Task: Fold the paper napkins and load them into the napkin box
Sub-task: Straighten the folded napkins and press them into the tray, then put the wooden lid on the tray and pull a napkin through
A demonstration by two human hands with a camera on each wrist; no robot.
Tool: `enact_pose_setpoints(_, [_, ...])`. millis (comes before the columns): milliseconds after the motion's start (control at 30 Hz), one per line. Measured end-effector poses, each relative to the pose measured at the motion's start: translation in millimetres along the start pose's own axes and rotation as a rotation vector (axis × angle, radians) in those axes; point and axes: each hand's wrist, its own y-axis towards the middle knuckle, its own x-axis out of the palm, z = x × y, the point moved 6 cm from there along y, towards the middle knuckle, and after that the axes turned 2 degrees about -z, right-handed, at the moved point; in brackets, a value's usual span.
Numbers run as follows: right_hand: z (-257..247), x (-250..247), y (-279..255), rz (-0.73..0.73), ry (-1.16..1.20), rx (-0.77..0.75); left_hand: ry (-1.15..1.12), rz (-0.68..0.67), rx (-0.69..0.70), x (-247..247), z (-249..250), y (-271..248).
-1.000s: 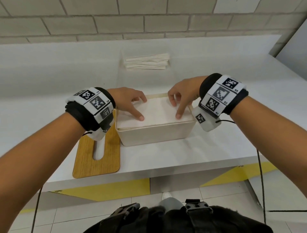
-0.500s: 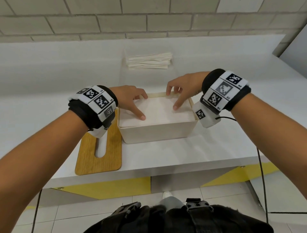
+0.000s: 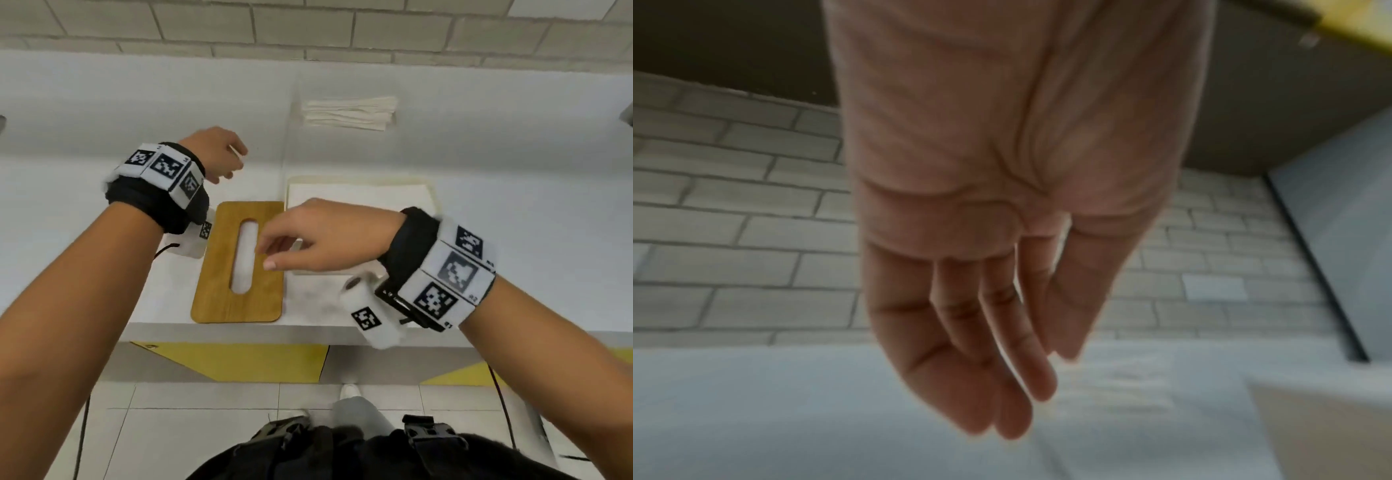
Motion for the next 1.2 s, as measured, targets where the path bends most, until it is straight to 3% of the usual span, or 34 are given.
enact_pose_setpoints(100, [-6, 50, 33, -0.14, -0.101, -0.007, 0.24, -0.181, -0.066, 31, -33, 7])
enact_pose_setpoints(233, [-3, 108, 62, -0.249, -0.164, 0.058, 0.382, -0.259, -0.049, 59, -51, 11])
enact_pose_setpoints(500, [-1, 115, 76, -0.076, -0.341, 0.077, 0.433, -0.219, 0.078, 73, -53, 21])
enact_pose_setpoints(600, [-8, 115, 72, -0.057, -0.317, 0.063, 0.445, -0.206, 0.043, 62, -59, 15])
enact_pose_setpoints(733, [-21, 99, 67, 0.158, -0.265, 0.028, 0.308, -0.128, -0.051, 25, -75, 8])
enact_pose_setpoints(867, [-25, 52, 52, 0.412, -0.211, 0.044, -0.009, -0.038, -0.132, -10, -89, 1])
enact_pose_setpoints(967, [-11, 10, 30, 0.647, -0.148, 0.127, -0.318, -0.023, -0.172, -20, -95, -7])
enact_pose_setpoints(1033, [8, -18, 10, 0.799, 0.057, 0.215, -0.517, -0.034, -0.186, -19, -88, -12])
enact_pose_setpoints(1100, [31, -40, -8, 0.879, 0.322, 0.285, -0.64, -0.03, -0.162, -17, -69, -17])
enact_pose_setpoints(1200, [60, -64, -27, 0.921, 0.281, 0.415, -0.668, -0.037, -0.128, -7, -35, -20])
